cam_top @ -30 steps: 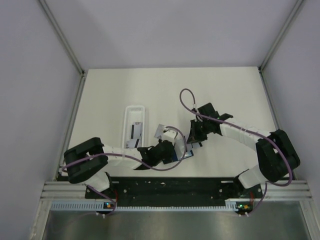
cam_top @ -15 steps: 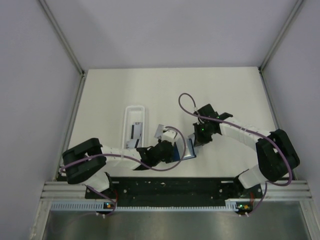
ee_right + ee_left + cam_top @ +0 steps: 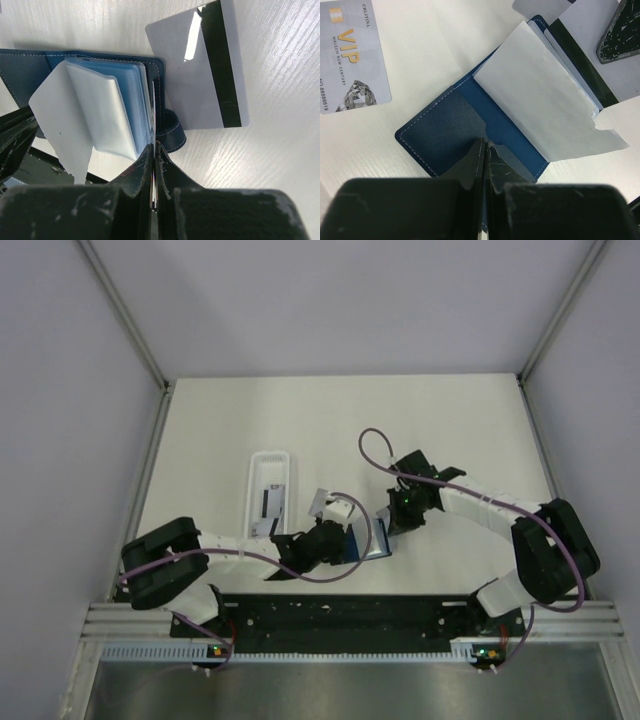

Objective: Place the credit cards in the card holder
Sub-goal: Turn over the card slot in the card holder.

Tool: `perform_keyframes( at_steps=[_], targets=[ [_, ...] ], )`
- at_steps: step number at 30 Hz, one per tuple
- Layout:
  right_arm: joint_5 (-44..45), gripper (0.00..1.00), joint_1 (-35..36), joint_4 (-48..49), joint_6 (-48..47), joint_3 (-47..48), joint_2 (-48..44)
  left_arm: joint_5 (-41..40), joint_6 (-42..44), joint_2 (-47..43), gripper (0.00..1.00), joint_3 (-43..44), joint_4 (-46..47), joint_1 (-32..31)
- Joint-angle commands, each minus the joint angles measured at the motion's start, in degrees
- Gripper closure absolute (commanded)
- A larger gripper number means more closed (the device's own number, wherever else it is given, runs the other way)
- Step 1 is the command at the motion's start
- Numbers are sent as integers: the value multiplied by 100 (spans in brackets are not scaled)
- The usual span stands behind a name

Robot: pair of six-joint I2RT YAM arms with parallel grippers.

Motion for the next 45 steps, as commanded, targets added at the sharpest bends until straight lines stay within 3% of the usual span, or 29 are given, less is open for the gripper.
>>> perform_keyframes(
  at_steps=[1, 9, 13, 19, 28, 37, 45],
  targets=[
    [10, 100, 19, 164, 275, -376, -180, -91, 231, -217, 100, 38, 57, 63],
    [-184, 100, 19, 850, 1110, -1211, -531, -135, 249, -454, 100, 38, 30, 151],
    [-96, 100, 19, 1061, 1312, -1466, -654, -171, 161, -997, 100, 30, -84, 151],
    [-70, 100, 19, 1184, 1392, -1599, -760, 654, 460, -1790, 100, 143, 399, 116],
    [-175, 100, 19, 1404, 1471, -1731, -760, 1087, 443, -376, 100, 1101, 540, -192],
    [-158, 100, 19, 1413, 1471, -1774, -787, 542, -93, 354, 100, 1067, 496, -201],
    [-158, 100, 19, 1431, 1453, -1775, -760, 559, -208, 679, 100, 961, 672, -192]
  ],
)
